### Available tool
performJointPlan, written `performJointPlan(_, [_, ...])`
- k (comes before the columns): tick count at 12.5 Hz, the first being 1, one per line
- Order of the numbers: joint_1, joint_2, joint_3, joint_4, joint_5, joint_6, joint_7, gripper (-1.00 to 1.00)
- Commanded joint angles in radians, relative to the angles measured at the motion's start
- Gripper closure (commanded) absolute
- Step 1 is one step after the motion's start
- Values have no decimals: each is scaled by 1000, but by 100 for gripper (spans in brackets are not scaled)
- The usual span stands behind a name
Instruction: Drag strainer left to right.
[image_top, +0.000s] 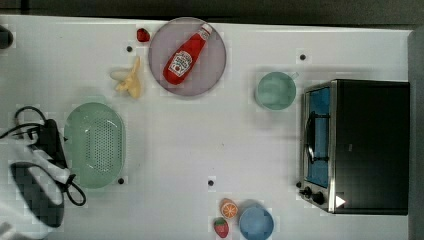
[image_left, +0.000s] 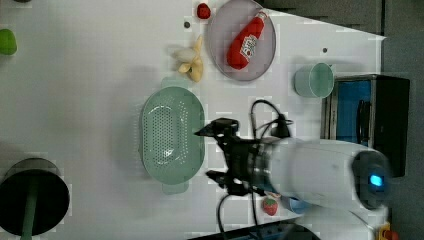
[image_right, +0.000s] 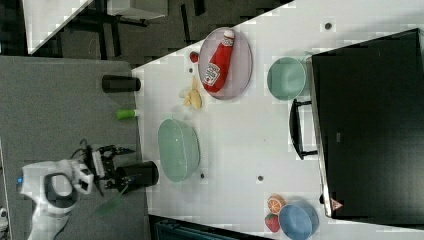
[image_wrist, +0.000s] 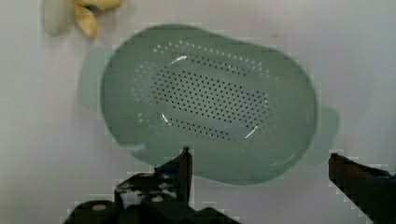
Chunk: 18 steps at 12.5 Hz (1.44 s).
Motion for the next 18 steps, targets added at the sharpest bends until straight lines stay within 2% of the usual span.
performJointPlan(1, [-25,116,-29,-27,-20,153,114,-100])
performJointPlan(6, [15,310,-88,-28,-20,334,136,-100])
performJointPlan(9, [91,406,-173,-20,-20,441,136,-100])
performJointPlan(13, [207,457,-305,-17,-20,477,135,-100])
performJointPlan(18, [217,448,-376,-30,-20,472,122,-100])
